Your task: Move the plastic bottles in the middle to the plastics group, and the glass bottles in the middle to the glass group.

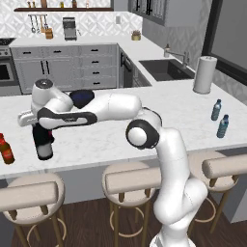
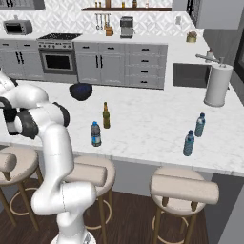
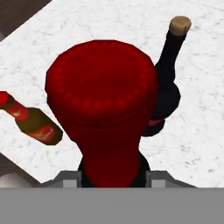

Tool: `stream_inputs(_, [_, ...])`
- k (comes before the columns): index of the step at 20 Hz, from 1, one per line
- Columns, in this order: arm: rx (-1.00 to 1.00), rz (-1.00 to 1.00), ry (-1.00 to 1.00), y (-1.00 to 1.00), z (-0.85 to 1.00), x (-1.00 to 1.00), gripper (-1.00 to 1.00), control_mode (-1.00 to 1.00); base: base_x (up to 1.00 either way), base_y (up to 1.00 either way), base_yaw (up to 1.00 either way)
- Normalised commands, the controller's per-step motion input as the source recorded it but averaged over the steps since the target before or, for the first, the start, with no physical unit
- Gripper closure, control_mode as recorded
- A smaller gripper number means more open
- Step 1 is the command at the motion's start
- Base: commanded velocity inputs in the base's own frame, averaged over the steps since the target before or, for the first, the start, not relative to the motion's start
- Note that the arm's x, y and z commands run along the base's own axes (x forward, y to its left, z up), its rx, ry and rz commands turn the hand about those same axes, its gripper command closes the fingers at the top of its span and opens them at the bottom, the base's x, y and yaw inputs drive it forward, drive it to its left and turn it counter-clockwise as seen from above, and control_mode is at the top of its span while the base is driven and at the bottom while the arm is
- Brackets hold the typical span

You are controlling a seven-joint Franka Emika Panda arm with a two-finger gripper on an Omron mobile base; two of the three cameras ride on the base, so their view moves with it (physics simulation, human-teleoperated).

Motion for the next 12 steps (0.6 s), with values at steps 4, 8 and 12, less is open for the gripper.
stream_inputs(4, [0.0,0.0,0.0,0.27,-0.09,0.18,1.0,-1.0,0.0,0.0,0.0])
stream_inputs(8, [0.0,0.0,-0.02,0.18,-0.07,0.3,1.0,-1.0,0.0,0.0,0.0])
stream_inputs(12, [0.0,0.0,-0.04,0.08,-0.01,0.33,1.0,-1.0,0.0,0.0,0.0])
